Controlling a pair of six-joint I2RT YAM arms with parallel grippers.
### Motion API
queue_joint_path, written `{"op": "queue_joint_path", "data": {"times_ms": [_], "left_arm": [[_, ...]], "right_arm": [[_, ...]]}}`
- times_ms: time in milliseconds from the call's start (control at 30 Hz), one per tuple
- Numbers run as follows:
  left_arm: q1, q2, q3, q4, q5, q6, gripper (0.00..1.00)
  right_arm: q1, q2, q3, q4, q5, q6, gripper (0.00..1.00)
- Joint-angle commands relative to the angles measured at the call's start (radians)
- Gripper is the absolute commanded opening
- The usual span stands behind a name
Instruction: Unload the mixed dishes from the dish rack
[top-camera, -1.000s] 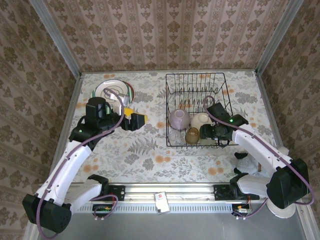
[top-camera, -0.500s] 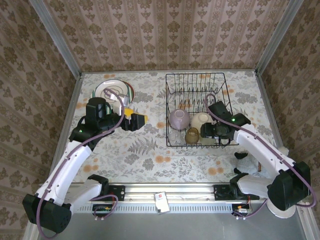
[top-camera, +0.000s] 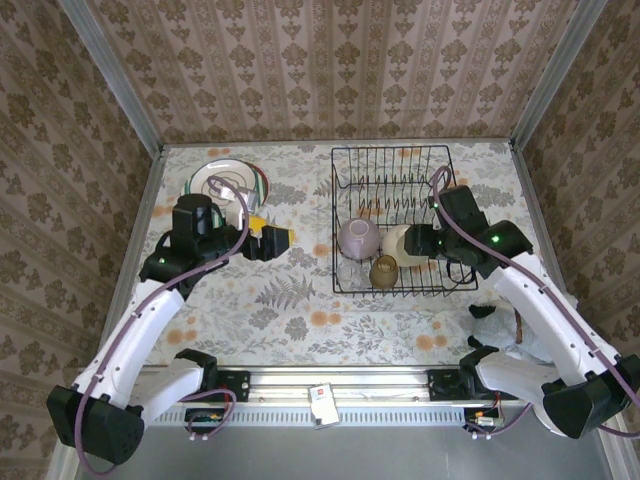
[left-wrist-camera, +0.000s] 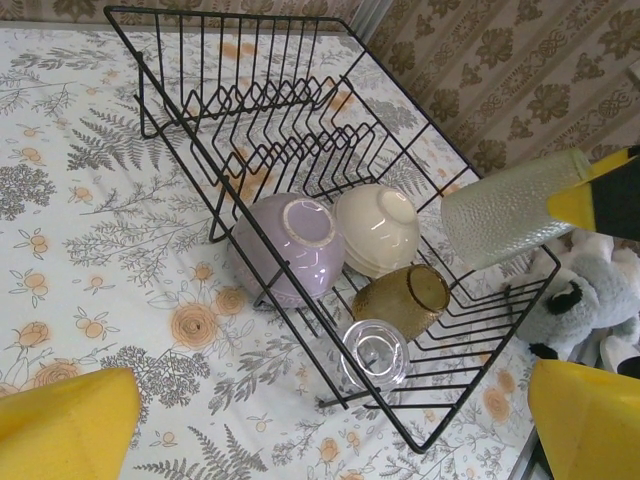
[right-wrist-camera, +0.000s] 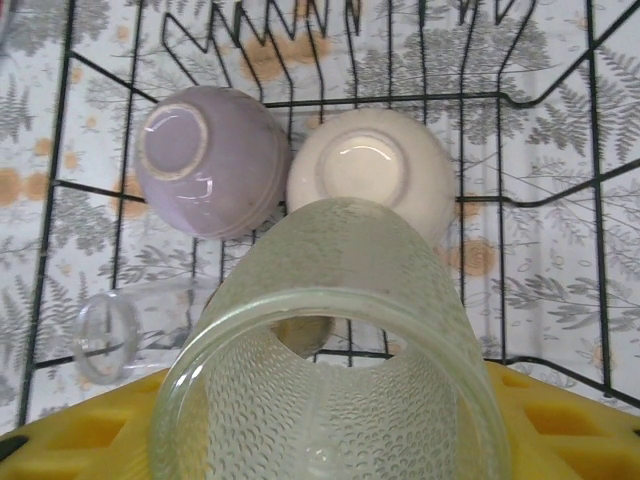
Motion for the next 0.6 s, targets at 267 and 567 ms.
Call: {"op": "queue_joint_path", "data": {"times_ms": [267,567], "left_arm": [[0.011,0.074,-0.149,0.471,0.131,-0.305,0.99],[-0.001,0.325,-0.160,1.004,0.289,-0.625,0.98]], "right_arm": [[-0.089,0.087,0.118,0.217,-0.416,0.061,0.32],[-0.210,0.147,-0.023,0.648,-0.837,0.284,0.30]]}}
